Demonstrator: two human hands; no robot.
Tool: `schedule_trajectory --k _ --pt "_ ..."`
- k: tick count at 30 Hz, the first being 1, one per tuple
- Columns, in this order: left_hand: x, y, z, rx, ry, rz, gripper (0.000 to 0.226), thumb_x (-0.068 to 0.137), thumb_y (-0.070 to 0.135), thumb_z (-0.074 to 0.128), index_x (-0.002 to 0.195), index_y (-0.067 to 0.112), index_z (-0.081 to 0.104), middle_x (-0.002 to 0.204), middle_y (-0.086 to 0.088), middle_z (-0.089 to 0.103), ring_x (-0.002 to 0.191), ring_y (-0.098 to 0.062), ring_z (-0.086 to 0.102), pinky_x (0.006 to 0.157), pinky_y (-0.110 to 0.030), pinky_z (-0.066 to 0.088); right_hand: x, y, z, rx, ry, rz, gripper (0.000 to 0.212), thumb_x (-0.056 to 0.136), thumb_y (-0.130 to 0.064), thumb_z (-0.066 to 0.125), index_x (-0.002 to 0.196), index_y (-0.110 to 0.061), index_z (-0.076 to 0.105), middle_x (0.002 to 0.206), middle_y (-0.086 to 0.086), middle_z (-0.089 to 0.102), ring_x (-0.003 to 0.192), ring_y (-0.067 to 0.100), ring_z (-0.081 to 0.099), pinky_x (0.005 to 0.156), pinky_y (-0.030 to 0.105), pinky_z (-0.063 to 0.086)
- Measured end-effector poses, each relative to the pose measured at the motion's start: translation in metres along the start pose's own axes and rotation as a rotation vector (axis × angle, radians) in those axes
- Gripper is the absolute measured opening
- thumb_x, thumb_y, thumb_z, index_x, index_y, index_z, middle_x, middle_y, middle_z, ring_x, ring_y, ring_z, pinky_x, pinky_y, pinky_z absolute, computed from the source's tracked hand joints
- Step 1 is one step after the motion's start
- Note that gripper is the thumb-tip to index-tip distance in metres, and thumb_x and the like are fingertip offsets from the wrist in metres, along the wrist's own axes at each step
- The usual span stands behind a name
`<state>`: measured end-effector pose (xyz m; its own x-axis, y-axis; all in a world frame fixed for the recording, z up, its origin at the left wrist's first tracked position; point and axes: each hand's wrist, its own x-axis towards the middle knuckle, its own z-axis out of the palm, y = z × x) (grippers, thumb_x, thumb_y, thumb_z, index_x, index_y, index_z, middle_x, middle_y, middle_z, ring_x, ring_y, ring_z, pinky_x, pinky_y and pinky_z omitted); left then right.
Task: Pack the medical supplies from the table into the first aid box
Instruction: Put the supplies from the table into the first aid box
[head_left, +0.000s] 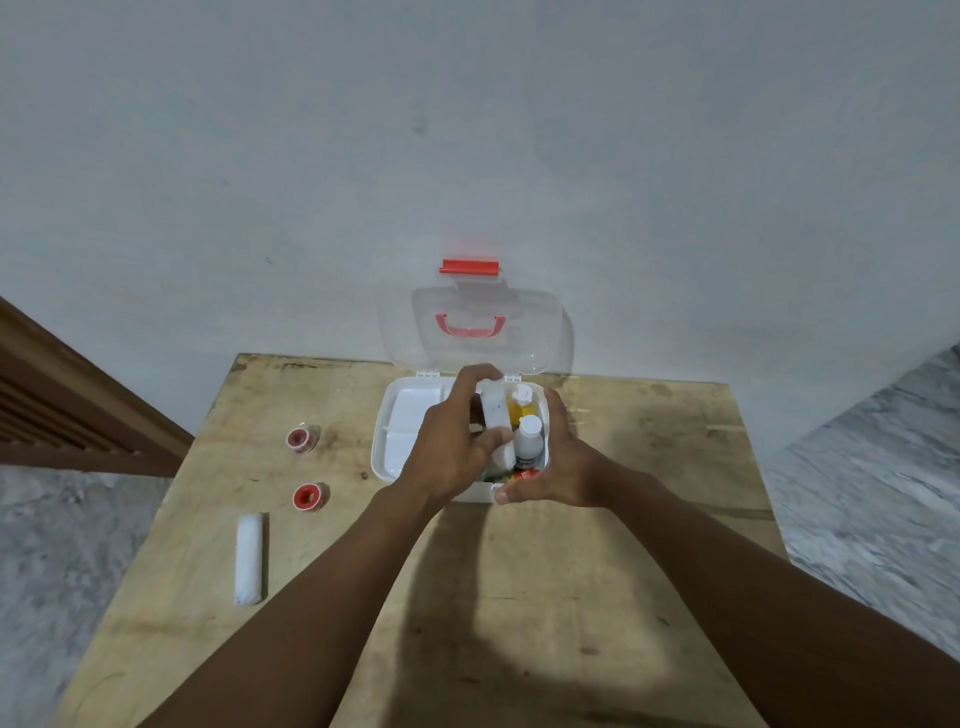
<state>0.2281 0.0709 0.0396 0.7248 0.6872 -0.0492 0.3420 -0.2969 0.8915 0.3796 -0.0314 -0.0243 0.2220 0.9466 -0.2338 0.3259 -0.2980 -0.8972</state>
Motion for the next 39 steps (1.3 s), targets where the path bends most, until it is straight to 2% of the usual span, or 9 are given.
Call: schedule_trajectory --k 7,12,15,19,22,25,31,37,39 --pt "-0.002 -0.010 0.006 0.329 -0.015 0.105 0.024 0.082 0.025 0.076 0.102 0.013 0.073 0.099 -0.003 0.067 0.087 -0.016 0.062 0.081 -0.030 0.051 0.001 0.007 -0.001 -0.030 0.009 0.037 0.148 0.052 -0.041 0.096 0.146 -0.041 -0.018 0.135 -0.026 0.049 0.128 0.010 0.053 0.105 0.046 0.047" --pt "0.000 -0.011 0.005 0.458 -0.094 0.113 0.018 0.084 0.023 0.074 0.097 0.010 0.074 0.095 -0.004 0.063 0.082 -0.016 0.057 0.071 -0.023 0.041 -0.001 0.000 -0.001 -0.039 0.007 -0.050 0.123 0.062 -0.014 0.092 0.125 -0.068 0.002 0.137 -0.018 0.044 0.120 -0.004 0.054 0.092 0.013 0.047" --pt "0.003 -0.010 0.004 0.478 -0.121 0.080 0.019 0.082 0.017 0.075 0.098 0.007 0.073 0.101 -0.004 0.065 0.088 -0.017 0.059 0.072 -0.019 0.036 -0.001 0.000 -0.001 -0.031 0.023 -0.069 0.121 0.063 -0.013 0.092 0.127 -0.062 0.001 0.136 -0.024 0.039 0.118 -0.015 0.049 0.088 0.004 0.042" --pt "0.004 -0.013 0.001 0.583 -0.200 0.085 0.020 0.084 0.015 0.072 0.102 0.007 0.075 0.108 -0.008 0.065 0.098 -0.024 0.061 0.077 -0.021 0.040 -0.002 -0.004 0.000 -0.039 0.029 -0.067 0.123 0.059 -0.017 0.094 0.139 -0.047 0.005 0.143 -0.013 0.039 0.127 -0.002 0.049 0.097 0.012 0.043" --pt "0.004 -0.012 -0.002 0.678 -0.185 0.115 0.019 0.086 0.021 0.068 0.102 0.017 0.077 0.106 -0.005 0.069 0.094 -0.023 0.063 0.073 -0.026 0.044 -0.002 -0.004 -0.001 -0.046 0.011 -0.050 0.123 0.060 -0.016 0.094 0.142 -0.041 0.005 0.141 -0.021 0.038 0.126 -0.004 0.049 0.097 0.011 0.043" --pt "0.002 -0.010 -0.004 0.721 -0.145 0.166 0.021 0.088 0.031 0.061 0.101 0.026 0.076 0.096 -0.001 0.074 0.088 -0.021 0.064 0.070 -0.028 0.047 -0.003 -0.002 0.000 -0.066 0.009 -0.005 0.132 0.057 -0.024 0.095 0.147 -0.031 -0.001 0.141 -0.023 0.039 0.129 0.001 0.048 0.106 0.026 0.043" --pt "0.001 -0.011 -0.008 0.694 -0.195 0.052 0.021 0.081 0.019 0.068 0.099 0.023 0.078 0.102 0.000 0.071 0.095 -0.020 0.063 0.079 -0.030 0.052 -0.004 -0.003 -0.001 -0.062 -0.007 0.050 0.144 0.051 -0.039 0.096 0.148 -0.039 -0.010 0.130 -0.037 0.045 0.129 0.006 0.050 0.103 0.042 0.050" --pt "-0.016 -0.014 -0.014 0.442 0.052 -0.046 0.018 0.087 0.017 0.063 0.097 0.019 0.077 0.094 0.007 0.062 0.081 -0.009 0.055 0.074 -0.018 0.038 -0.006 -0.008 -0.003 -0.083 -0.004 0.030 0.143 0.052 -0.041 0.094 0.150 -0.028 -0.009 0.125 -0.051 0.034 0.134 0.005 0.042 0.106 0.036 0.046" --pt "-0.025 -0.023 -0.019 0.453 0.190 -0.050 0.021 0.088 0.017 0.061 0.103 0.020 0.074 0.101 0.004 0.063 0.076 -0.008 0.051 0.074 -0.016 0.035 -0.007 -0.011 -0.003 -0.084 0.008 0.050 0.149 0.048 -0.050 0.094 0.150 -0.031 -0.012 0.133 -0.044 0.031 0.135 0.008 0.040 0.107 0.038 0.045"
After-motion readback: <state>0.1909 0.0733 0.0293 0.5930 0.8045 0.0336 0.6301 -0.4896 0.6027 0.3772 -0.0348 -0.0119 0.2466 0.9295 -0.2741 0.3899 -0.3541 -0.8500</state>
